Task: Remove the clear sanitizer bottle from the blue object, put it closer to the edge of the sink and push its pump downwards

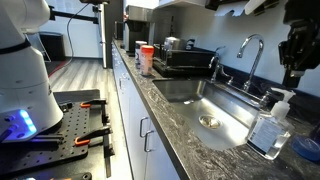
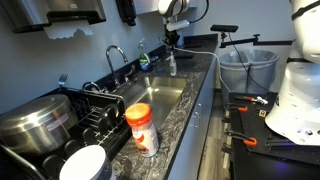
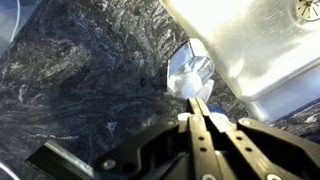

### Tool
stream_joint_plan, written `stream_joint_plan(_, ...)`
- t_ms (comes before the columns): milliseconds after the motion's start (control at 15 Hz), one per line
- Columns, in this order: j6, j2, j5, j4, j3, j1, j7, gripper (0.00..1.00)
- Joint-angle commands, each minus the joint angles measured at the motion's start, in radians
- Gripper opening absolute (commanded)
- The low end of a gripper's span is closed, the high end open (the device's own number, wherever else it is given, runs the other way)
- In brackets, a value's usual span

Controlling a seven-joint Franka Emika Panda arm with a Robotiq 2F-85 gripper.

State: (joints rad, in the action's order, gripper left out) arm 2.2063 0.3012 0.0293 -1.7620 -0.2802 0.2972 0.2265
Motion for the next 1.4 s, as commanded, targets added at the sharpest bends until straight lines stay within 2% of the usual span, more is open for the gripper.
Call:
stream_joint_plan(0,-0.038,0.020,-0.026,0.040,-0.002,0.001,0.011,0.00)
stream_joint_plan(1333,-0.058,0.059,-0.058,0.087,0.002,0.011,0.005,0.00)
